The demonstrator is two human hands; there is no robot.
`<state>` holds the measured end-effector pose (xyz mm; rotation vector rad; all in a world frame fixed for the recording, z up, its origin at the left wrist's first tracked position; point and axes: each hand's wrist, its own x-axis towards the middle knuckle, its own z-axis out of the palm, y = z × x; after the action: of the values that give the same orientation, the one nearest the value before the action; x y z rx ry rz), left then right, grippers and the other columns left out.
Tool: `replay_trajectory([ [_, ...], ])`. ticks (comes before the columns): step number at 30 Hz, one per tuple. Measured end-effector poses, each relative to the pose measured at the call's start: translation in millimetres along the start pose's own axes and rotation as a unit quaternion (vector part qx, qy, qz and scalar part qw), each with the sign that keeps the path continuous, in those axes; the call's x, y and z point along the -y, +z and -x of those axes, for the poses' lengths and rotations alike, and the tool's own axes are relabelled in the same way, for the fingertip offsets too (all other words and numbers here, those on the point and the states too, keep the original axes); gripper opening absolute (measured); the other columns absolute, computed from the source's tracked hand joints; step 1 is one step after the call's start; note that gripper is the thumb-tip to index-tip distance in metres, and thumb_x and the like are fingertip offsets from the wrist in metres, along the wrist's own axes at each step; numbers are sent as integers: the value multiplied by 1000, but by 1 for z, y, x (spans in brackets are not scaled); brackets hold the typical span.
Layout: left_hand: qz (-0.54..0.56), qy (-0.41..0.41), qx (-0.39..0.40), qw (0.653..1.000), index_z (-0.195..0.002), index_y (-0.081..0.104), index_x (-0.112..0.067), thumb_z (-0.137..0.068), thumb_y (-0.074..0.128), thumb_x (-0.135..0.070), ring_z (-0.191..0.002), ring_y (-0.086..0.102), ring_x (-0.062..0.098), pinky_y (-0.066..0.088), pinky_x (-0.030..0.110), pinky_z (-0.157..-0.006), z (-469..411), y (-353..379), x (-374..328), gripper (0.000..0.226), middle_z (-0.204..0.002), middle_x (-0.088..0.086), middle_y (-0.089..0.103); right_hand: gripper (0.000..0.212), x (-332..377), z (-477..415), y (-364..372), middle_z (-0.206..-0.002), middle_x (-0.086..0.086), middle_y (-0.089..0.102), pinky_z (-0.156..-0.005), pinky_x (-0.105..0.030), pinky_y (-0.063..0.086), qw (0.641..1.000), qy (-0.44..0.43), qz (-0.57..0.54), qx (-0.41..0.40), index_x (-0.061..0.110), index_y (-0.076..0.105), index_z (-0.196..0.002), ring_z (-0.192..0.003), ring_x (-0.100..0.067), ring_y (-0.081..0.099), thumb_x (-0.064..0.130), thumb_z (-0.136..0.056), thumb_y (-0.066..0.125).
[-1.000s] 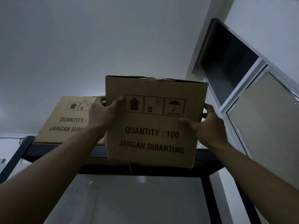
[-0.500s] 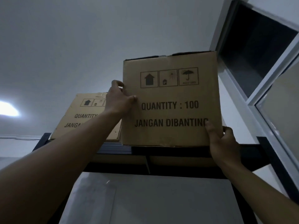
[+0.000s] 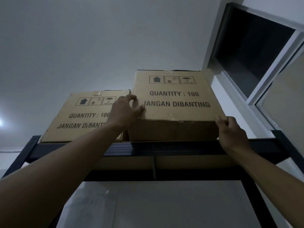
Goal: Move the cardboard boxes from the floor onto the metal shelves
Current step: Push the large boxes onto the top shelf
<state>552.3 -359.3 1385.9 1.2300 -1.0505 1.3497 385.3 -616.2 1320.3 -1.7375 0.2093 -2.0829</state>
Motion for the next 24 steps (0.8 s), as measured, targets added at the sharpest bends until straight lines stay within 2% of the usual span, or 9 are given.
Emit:
replay_trajectory([
  [3, -36, -6, 21, 999, -141, 52, -21, -92, 67, -40, -114, 53, 24, 53, 44, -93, 10, -3, 19, 55, -135, 12, 53, 60, 9, 8, 9, -122, -15, 55, -93, -52, 50, 998, -21, 50, 19, 21, 43, -134, -106, -36, 54, 67, -100, 29],
  [6, -97, -9, 31, 995, -144, 49, -21, -96, 61, -41, -121, 53, 28, 49, 49, -99, 19, -7, 36, 54, -139, 13, 53, 61, 5, 9, 20, -121, -18, 55, -93, -50, 49, 997, -30, 69, 19, 19, 44, -135, -106, -36, 53, 66, -99, 30],
  [9, -132, -5, 44, 990, -143, 51, -21, -97, 59, -39, -124, 51, 26, 43, 44, -102, 26, -8, 47, 50, -141, 10, 54, 61, 4, 8, 27, -124, -17, 58, -96, -49, 47, 996, -34, 74, 24, 16, 46, -135, -108, -36, 54, 64, -100, 32],
  [12, -137, -4, 53, 989, -137, 58, -23, -96, 63, -35, -127, 51, 24, 42, 41, -103, 35, -4, 56, 43, -141, 4, 56, 59, -1, 6, 30, -128, -14, 61, -107, -55, 38, 993, -33, 105, 42, 15, 50, -133, -117, -39, 53, 62, -101, 35],
  [16, -152, 17, 59, 986, -129, 65, -23, -97, 60, -31, -129, 51, 22, 41, 38, -104, 47, 4, 67, 33, -141, 1, 58, 61, -9, 4, 38, -128, -15, 62, -117, -54, 23, 985, -36, 163, 34, 15, 56, -134, -126, -41, 46, 61, -101, 35],
  [19, -162, 27, 46, 985, -130, 65, -21, -98, 60, -30, -129, 53, 23, 43, 40, -106, 52, 9, 74, 34, -142, 4, 58, 61, -12, 3, 42, -126, -16, 64, -119, -54, 19, 984, -43, 171, 17, 15, 58, -133, -127, -43, 45, 62, -100, 37],
  [24, -182, 46, 66, 980, -134, 61, -23, -96, 62, -32, -132, 48, 24, 45, 48, -105, 62, 16, 85, 39, -149, 3, 50, 55, -15, 4, 48, -124, -21, 64, -115, -55, 26, 979, -79, 183, -32, 14, 59, -133, -119, -45, 52, 55, -99, 48],
])
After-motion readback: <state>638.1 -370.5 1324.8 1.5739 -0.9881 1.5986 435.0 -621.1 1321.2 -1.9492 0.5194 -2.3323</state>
